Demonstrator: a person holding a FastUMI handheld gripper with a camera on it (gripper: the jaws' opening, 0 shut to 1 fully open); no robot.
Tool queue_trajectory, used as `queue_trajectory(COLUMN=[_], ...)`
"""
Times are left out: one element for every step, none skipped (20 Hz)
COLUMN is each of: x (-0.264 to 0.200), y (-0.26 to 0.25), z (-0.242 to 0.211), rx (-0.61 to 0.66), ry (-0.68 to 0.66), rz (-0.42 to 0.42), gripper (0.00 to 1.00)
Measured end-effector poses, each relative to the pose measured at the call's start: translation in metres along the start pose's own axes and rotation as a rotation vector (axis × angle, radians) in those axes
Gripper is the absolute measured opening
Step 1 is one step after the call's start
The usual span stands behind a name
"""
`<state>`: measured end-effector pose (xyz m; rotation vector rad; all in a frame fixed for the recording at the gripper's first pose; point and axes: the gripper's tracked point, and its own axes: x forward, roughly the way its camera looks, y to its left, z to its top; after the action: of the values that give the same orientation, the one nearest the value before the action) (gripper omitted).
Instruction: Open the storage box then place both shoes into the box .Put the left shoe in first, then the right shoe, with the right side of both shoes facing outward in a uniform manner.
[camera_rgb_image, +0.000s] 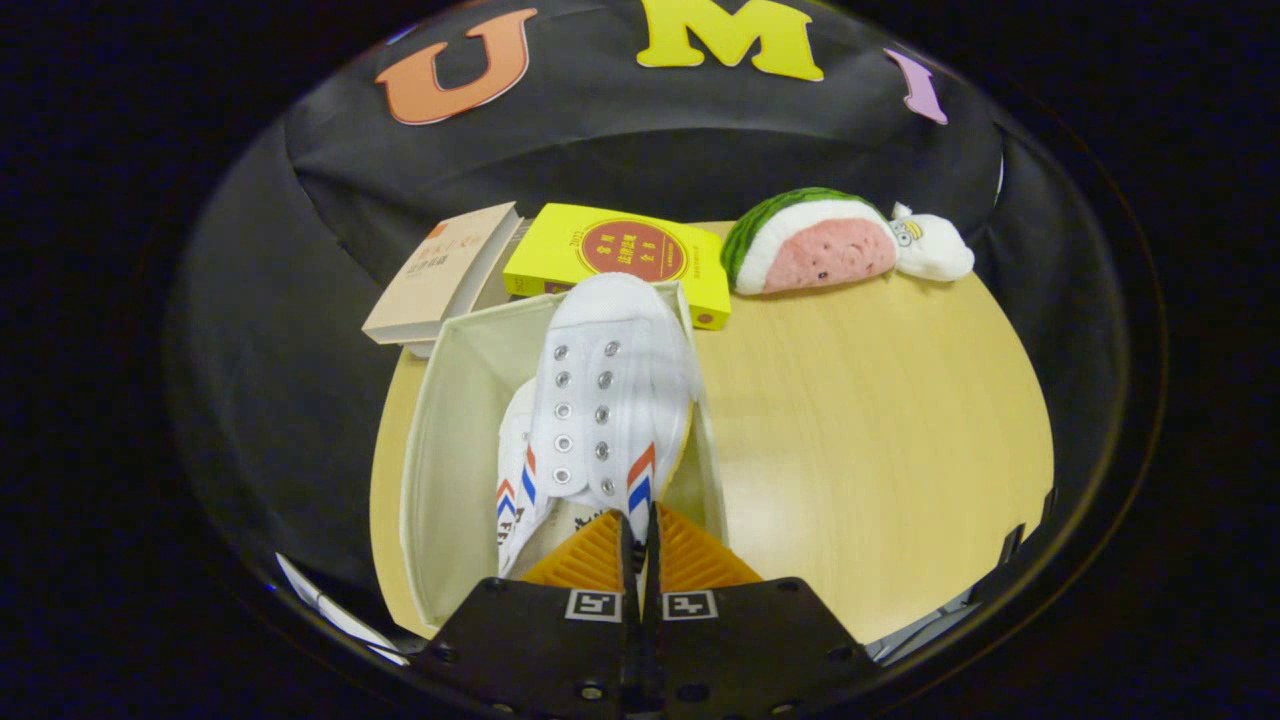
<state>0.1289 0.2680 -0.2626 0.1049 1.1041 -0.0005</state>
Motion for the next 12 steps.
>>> queue_trajectory(x=[0.001, 0.006, 0.01, 0.014, 0.016, 0.018, 0.018, 0.019, 0.019, 0.021, 0.021, 0.025], y=[0.003, 0.004, 0.003, 0.002, 0.0, -0.001, -0.002, -0.003, -0.005, -0.007, -0.009, -0.01], z=[-0.006, -0.012, -0.016, -0.02, -0.022, -0.022, -0.021, -0.019, -0.019, -0.016, -0.014, -0.012], rx=[-0.005, -0.016, -0.023, -0.024, -0.013, 0.0, 0.018, 0.033, 0.043, 0.055, 0.07, 0.081], ry=[0.01, 0.013, 0.007, 0.008, 0.009, 0.008, -0.001, -0.009, -0.019, -0.034, -0.051, -0.063], rz=[-0.001, -0.01, -0.02, -0.026, -0.037, -0.045, -0.049, -0.054, -0.059, -0.068, -0.076, -0.091], gripper=[0.0, 0.0, 0.0, 0.0, 0.0, 0.0, 0.0, 0.0, 0.0, 0.0, 0.0, 0.0])
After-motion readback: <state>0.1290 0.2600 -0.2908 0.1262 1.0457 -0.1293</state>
